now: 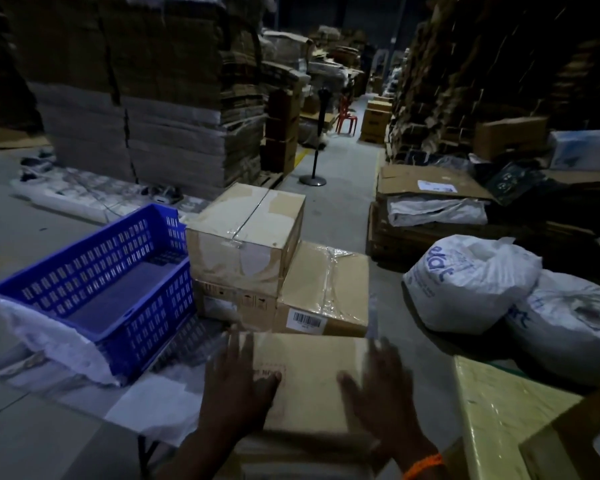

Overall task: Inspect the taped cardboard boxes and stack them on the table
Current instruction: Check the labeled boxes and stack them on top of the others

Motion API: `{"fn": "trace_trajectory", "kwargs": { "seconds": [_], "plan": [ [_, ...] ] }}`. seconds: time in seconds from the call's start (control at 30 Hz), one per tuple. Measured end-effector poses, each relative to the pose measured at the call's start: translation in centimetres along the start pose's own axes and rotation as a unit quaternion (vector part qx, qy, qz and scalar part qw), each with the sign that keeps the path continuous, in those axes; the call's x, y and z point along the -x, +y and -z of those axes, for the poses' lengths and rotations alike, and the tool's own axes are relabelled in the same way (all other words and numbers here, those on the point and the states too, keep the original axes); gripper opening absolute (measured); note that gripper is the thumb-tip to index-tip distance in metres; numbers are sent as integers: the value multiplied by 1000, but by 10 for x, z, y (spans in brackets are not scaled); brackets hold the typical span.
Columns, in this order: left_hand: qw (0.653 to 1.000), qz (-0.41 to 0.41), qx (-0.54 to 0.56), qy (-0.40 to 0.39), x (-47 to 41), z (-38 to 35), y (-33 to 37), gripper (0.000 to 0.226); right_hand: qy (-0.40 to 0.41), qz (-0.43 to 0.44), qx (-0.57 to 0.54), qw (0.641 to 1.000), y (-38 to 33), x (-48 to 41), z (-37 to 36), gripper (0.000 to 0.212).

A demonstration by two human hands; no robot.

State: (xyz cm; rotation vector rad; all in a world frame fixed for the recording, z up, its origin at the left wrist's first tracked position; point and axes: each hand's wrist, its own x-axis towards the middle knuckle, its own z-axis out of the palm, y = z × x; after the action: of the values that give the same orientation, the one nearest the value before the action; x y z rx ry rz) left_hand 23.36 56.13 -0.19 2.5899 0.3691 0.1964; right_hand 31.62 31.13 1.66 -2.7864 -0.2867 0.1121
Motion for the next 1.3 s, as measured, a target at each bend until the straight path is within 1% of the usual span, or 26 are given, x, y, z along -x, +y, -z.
{"fn": "trace_trajectory", "kwargs": {
  "seconds": [0.03, 0.07, 0.1, 0.13, 0.17, 0.23, 0.3, 0.4, 0.43, 0.47, 0.5, 0.53, 0.57, 0.6, 0.63, 0.7, 0.77, 0.83, 0.87, 0.9, 0.97, 1.0, 1.1, 1.17, 1.23, 1.3],
  "plan": [
    [997, 51, 52, -13, -2, 5, -2, 86, 22, -55, -37, 998, 8, -3, 4, 100],
    [990, 79, 118, -23, -4, 12, -2, 80, 18, -106, -100, 989, 14, -8, 8, 99],
    [977, 93, 188, -32, -4, 18, -2, 68, 3, -136, -177, 975, 18, -11, 11, 99],
    [963, 94, 249, -30, -3, 23, -1, 54, -11, -149, -243, 959, 19, -13, 12, 94],
    [946, 96, 308, -30, 0, 27, 1, 45, -11, -149, -281, 948, 17, -11, 13, 83],
    [910, 85, 404, -31, 7, 38, 6, 42, 2, -149, -305, 941, 14, -5, 12, 64],
    [901, 76, 428, -7, 15, 44, 2, 40, 17, -152, -345, 926, 11, 5, 12, 49],
    [899, 102, 424, 48, 23, 47, -11, 56, 52, -152, -422, 892, 9, 20, 12, 31],
    [894, 112, 429, 64, 25, 47, -17, 57, 60, -149, -449, 879, 8, 25, 10, 28],
    [884, 125, 444, 79, 27, 48, -19, 54, 65, -152, -475, 864, 7, 28, 6, 32],
    [870, 145, 464, 88, 27, 49, -23, 47, 71, -154, -495, 852, 5, 31, 5, 43],
    [855, 168, 484, 88, 27, 49, -26, 41, 81, -159, -504, 845, 5, 32, 1, 57],
    [843, 186, 498, 82, 26, 47, -30, 36, 91, -171, -507, 840, 3, 33, 0, 67],
    [841, 196, 498, 77, 26, 45, -33, 35, 102, -179, -502, 840, 2, 33, -2, 69],
    [845, 204, 488, 75, 26, 42, -36, 38, 108, -177, -494, 844, 0, 34, -4, 65],
    [862, 226, 448, 77, 28, 35, -44, 43, 118, -165, -470, 859, 0, 37, -11, 49],
    [873, 246, 415, 70, 31, 28, -53, 48, 105, -144, -444, 878, 3, 38, -20, 36],
    [881, 245, 402, 46, 34, 23, -61, 67, 95, -127, -437, 885, 10, 40, -27, 25],
    [891, 239, 386, 27, 37, 21, -64, 78, 90, -125, -427, 891, 15, 42, -32, 21],
    [903, 231, 361, 4, 41, 17, -66, 83, 83, -127, -412, 899, 20, 45, -40, 20],
    [931, 199, 303, -30, 52, 8, -66, 76, 71, -127, -368, 918, 32, 53, -58, 27],
    [941, 186, 279, -32, 59, 3, -66, 73, 67, -125, -342, 929, 36, 59, -65, 32],
    [949, 177, 262, -9, 68, -7, -68, 73, 65, -123, -292, 946, 38, 69, -77, 43],
    [958, 165, 233, -8, 69, -11, -70, 73, 85, -122, -246, 958, 34, 73, -79, 49],
    [977, 131, 168, -2, 66, -14, -69, 74, 121, -98, -177, 972, 28, 74, -84, 59],
    [991, 93, 96, 10, 60, -13, -64, 75, 140, -40, -86, 986, 18, 71, -90, 67]
  ]
}}
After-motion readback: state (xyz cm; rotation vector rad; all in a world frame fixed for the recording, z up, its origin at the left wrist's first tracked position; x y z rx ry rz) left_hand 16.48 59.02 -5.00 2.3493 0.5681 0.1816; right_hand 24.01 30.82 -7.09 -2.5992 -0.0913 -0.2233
